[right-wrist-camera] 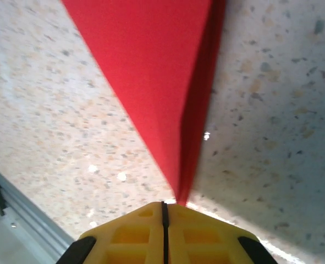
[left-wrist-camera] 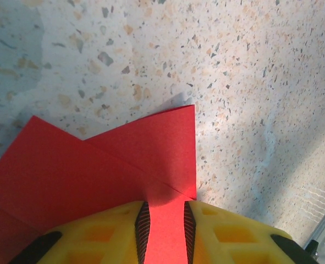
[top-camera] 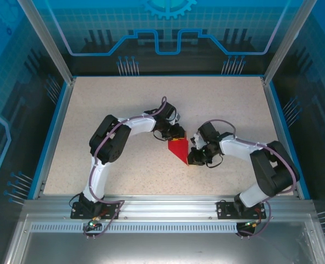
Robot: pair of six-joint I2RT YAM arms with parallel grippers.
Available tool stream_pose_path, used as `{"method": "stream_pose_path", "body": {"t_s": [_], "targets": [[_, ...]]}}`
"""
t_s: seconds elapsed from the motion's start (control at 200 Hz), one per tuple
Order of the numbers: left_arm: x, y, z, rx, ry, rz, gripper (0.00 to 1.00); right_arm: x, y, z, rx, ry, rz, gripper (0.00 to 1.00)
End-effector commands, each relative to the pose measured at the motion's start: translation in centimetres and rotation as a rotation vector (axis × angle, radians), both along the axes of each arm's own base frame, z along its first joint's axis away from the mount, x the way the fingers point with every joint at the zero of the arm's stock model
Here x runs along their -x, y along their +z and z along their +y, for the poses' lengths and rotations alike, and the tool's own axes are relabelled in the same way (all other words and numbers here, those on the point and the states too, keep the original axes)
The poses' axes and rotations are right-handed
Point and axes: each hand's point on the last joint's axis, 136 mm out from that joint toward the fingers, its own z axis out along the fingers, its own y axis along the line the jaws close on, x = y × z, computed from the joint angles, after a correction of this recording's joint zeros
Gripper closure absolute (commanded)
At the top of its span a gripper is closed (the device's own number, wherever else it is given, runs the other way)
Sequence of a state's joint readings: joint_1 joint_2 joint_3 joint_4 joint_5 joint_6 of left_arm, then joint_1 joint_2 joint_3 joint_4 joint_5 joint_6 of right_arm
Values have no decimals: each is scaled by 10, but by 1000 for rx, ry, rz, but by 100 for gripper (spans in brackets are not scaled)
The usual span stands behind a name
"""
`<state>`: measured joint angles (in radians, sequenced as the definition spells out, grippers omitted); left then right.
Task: Fold a paper plane with a square sheet of paper (fold left side to right side)
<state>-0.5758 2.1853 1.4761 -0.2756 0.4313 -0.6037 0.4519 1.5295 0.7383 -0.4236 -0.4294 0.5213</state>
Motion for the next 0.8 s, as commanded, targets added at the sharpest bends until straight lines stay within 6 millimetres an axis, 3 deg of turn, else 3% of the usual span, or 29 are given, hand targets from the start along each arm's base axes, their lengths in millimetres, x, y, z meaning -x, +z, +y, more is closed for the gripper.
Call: {"method": "stream_pose_path", "body": {"t_s": [0.0,0.245,0.44,0.675,0.795], "targets": [[9,-28,20,-88,41,53,70,-15,25,13,-60,-45,-24,93],[9,-27,19,-87,42,52,70,-55,22,35,-88,-100,-71,93],[10,-27,20,-92,42,52,70,-70,0,33,-41,-166,-69,93],[9,-26,19,-95,41,52,70,-75,-16,35,-41,-193,-53,93],[9,-27,20,-98,40,52,70,-70,-23,25,23,-186,-38,93]]}}
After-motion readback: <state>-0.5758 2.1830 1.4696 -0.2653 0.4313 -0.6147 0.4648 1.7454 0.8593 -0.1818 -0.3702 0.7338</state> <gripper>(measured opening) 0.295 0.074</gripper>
